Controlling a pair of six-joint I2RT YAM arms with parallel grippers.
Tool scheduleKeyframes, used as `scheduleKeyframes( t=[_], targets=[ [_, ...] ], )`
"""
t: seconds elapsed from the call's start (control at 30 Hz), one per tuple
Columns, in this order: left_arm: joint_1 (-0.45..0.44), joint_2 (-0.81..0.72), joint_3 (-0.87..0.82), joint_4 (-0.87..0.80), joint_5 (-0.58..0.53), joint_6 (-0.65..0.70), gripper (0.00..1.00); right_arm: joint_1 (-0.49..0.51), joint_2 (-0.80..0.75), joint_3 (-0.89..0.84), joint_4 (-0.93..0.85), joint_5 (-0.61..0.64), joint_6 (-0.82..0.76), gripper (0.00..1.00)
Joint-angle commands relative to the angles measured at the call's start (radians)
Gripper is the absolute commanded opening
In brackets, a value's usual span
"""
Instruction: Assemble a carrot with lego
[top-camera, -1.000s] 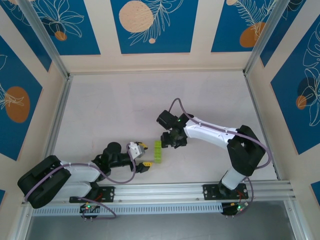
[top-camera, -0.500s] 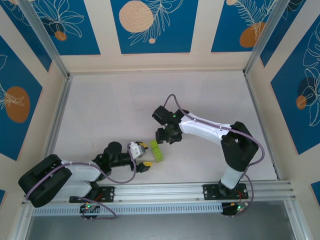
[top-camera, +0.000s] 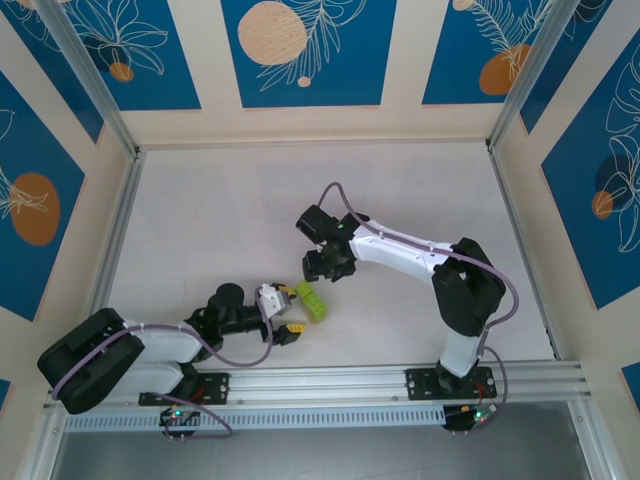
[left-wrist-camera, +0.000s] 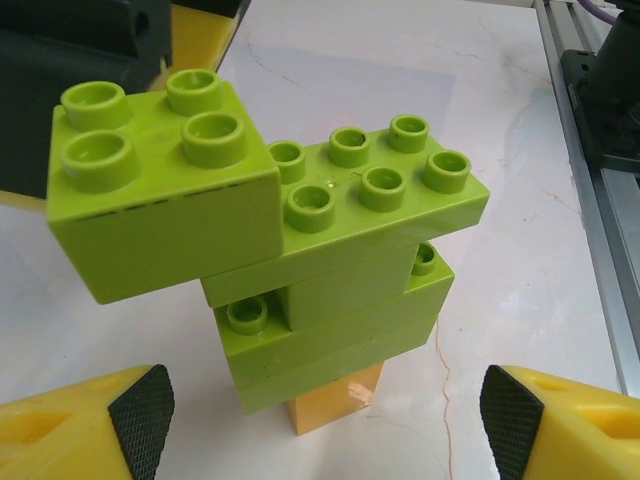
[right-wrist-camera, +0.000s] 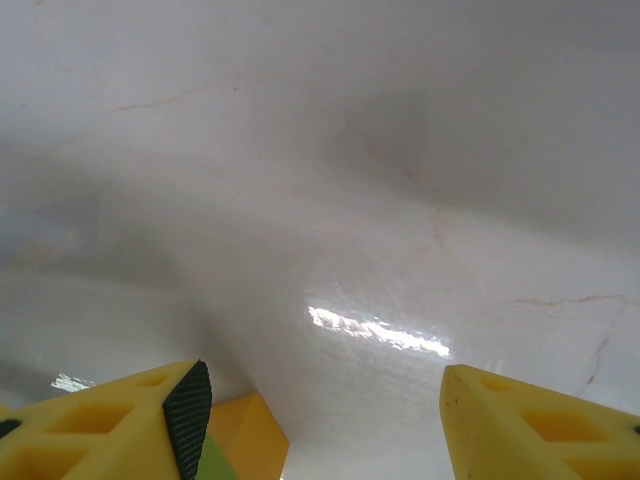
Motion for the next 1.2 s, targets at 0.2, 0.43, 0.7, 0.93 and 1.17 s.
scheduleKeyframes(
  t=[0.2,0.43,0.7,0.93,1.17],
  targets=[
    [-0.007,0.019,0.029,0.001,0.026,0.023,0.83,0.011,0.029,0.061,-0.013,-0.064,-0.055,0.63],
    [-0.007,0.025,0.033,0.001,0.026,0.025,0.83,0.030,0.040,0.064,-0.002,-0.105,-0.082,0.64],
    [-0.008,0.028,0.036,-0.003,0.026,0.027,0.83,0.048,0.037,0.083,-0.011,-0.131,-0.111,0.64],
    [-0.008,0.032,0.038,-0.003,0.027,0.027,0.83,0.047,-0.008,0.072,-0.008,-0.051,-0.105,0.65],
    [-0.007,0.034,0.041,-0.003,0.032,0.029,0.83,-0.080,-0.076,0.054,-0.035,0.095,-0.139,0.71]
  ],
)
